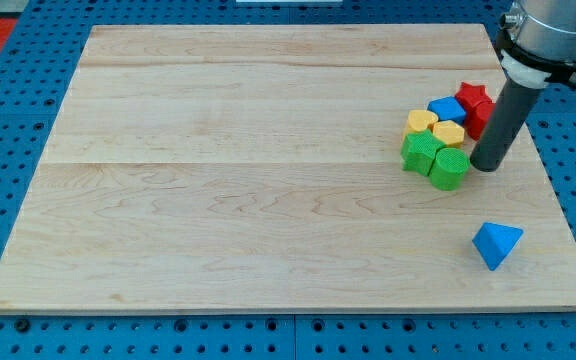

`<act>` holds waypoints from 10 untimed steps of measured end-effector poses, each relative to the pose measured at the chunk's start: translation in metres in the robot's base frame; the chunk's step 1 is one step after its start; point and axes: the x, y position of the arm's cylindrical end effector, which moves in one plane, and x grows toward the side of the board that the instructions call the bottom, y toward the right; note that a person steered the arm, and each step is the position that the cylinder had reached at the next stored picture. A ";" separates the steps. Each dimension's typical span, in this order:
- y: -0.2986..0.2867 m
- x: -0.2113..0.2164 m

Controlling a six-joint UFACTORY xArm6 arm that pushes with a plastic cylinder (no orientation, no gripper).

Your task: Separate the group of blocks

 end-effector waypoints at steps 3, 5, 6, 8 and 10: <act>-0.027 -0.013; -0.050 -0.022; -0.067 -0.022; -0.094 -0.037; -0.132 -0.041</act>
